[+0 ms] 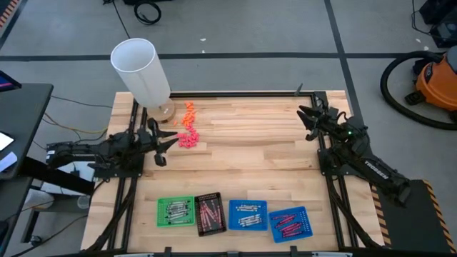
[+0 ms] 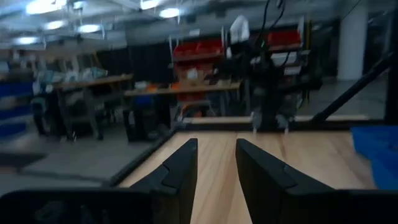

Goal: Sort crayons
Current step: Return to home position

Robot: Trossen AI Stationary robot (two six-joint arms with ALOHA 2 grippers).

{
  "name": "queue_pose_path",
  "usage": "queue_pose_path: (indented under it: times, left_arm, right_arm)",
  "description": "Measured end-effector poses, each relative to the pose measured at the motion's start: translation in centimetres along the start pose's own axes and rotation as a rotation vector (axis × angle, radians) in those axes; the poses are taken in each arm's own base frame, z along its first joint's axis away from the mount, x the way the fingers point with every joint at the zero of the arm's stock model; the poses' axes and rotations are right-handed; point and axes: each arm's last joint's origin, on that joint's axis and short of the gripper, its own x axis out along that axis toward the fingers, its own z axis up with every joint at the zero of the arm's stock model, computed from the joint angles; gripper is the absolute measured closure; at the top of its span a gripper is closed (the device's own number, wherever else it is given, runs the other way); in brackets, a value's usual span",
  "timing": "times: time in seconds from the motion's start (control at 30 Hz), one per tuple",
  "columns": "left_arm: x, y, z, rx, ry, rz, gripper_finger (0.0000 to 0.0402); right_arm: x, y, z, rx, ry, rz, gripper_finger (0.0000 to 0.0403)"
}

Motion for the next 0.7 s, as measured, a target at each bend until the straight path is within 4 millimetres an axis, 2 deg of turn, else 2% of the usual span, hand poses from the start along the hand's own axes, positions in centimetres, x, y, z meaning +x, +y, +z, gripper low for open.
queue_pose_path:
  times: [0.23, 0.47, 0.7]
  left_arm:
    - [-0.7, -0.4, 0.6, 0.059, -0.072, -0.042, 0.0283]
    - [-0.7, -0.4, 0.7, 0.072, -0.075, -0.047, 0.0283]
    - [-0.7, -0.3, 0.9, 0.003, -0.101, -0.044, 0.0283]
  right_arm:
    - [-0.1, 0.0, -0.4, -0.016, 0.006, 0.026, 0.0267]
    - [-0.1, -0.9, -1.6, 0.148, -0.014, -0.198, 0.0267]
    - [-0.2, -1.2, -2.8, 0.162, 0.064, -0.229, 0.0267]
